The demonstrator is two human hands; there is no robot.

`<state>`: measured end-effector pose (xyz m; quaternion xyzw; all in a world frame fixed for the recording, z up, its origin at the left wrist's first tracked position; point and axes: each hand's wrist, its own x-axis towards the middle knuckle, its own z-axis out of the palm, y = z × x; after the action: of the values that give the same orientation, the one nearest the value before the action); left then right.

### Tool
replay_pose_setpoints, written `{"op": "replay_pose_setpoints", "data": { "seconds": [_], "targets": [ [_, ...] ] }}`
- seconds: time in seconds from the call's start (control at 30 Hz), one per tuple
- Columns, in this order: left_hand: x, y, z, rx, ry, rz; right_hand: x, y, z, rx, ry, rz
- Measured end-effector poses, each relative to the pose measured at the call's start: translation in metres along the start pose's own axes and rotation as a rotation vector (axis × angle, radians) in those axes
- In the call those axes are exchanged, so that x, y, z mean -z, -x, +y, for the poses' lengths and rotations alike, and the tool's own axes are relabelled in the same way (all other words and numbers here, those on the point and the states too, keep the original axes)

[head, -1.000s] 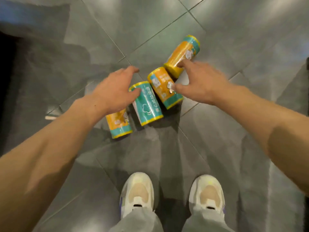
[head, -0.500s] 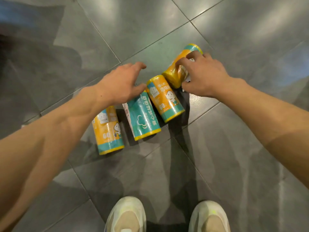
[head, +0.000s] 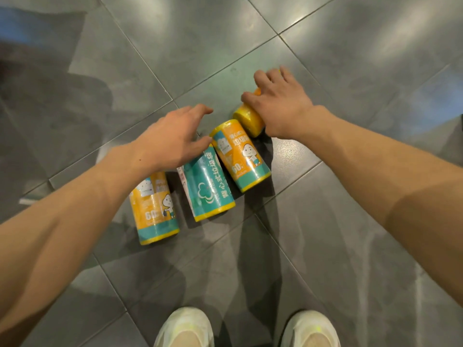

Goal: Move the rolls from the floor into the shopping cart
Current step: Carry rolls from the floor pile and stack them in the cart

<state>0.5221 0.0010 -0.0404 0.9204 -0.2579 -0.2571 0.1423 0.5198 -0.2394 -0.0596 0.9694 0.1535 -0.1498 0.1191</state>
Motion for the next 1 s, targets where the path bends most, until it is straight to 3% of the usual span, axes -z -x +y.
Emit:
{"op": "replay_pose_setpoints", "data": {
  "seconds": [0.07, 0.2, 0.4, 0.5, 0.63, 0.77, 0.87, 1.0],
  "targets": [
    [-0.003, 0.001, -0.003, -0.003, 0.006, -0.005, 0.000, -0.003, -0.001, -0.036, -0.045, -0.040],
    [-0.007, 0.001, -0.011, -0.008, 0.012, -0.001, -0.008, 0.002, 0.000, -0.230, -0.386, -0.110],
    [-0.006, -0.001, -0.007, -0.071, -0.024, 0.033, -0.016, 0.026, -0.001, -0.473, -0.729, -0.023],
    [-0.010, -0.007, 0.007, -0.182, -0.162, 0.031, -0.019, 0.042, 0.000, -0.573, -0.862, -0.008],
    [-0.010, -0.024, 0.035, -0.342, -0.518, -0.076, -0.021, 0.062, 0.008, -0.671, -1.045, 0.060],
    [-0.016, -0.040, 0.051, -0.553, -0.799, -0.079, -0.020, 0.080, 0.016, -0.795, -1.255, 0.153],
    [-0.035, -0.050, 0.066, -0.696, -0.851, -0.118, -0.022, 0.089, 0.022, -0.846, -1.374, 0.192],
    [-0.045, -0.058, 0.072, -0.681, -0.760, -0.121, -0.026, 0.098, 0.027, -0.887, -1.485, 0.237]
  ]
}}
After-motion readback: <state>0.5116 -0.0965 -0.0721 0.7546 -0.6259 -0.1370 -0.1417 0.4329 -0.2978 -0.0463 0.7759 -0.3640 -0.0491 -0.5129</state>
